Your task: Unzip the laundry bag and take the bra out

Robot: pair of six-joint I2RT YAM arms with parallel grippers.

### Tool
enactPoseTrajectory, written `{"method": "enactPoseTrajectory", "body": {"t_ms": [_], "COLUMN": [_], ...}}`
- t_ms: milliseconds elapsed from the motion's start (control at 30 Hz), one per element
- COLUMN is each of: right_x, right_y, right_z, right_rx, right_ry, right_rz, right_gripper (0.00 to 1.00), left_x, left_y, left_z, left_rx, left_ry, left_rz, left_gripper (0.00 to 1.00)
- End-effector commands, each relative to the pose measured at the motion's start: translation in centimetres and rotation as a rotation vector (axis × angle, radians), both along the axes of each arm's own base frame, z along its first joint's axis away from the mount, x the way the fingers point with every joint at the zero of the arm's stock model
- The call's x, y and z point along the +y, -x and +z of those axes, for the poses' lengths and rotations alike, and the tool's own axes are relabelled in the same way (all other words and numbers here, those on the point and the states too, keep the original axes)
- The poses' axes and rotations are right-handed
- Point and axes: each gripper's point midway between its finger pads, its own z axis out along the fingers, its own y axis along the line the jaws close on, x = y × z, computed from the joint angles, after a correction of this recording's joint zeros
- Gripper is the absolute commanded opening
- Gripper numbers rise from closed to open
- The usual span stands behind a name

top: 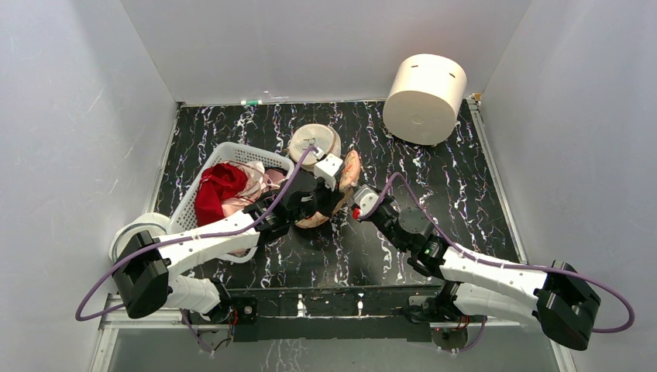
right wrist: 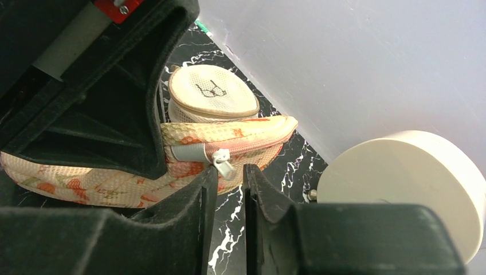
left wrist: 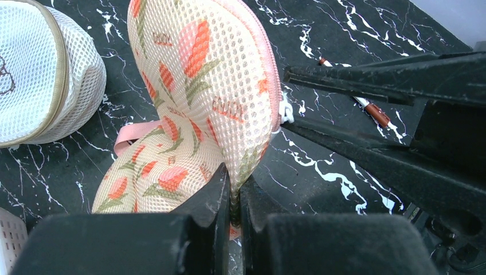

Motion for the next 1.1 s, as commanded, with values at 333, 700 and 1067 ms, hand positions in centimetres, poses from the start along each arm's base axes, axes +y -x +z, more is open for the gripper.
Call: {"method": "enactPoseTrajectory", "body": {"t_ms": [333,700,1067], "right_x": [0.8,1.0,-0.4], "right_y": [-0.1,0.2,0.4], "right_z": [1.6,1.6,2.4], "right_rx": [-0.036,-0.056,-0.033], "right_ry": [-0.036,-0.019,-0.062], "right_rz": [0.024,0.050,0.004], "right_gripper": [0.22,0.09,0.01], "left_x": [-1.0,-1.1,-1.2], "left_y": [0.0,0.1,0.1], "left_z": [2.3,2.2,2.1], "left_rx": [-0.023,-0.016,-0.013], "left_ry": [0.053,0.053,0.048], "left_rz": [-0.030,-0.038,-0.040], "left_gripper": [0.00,0.00,0.00]}}
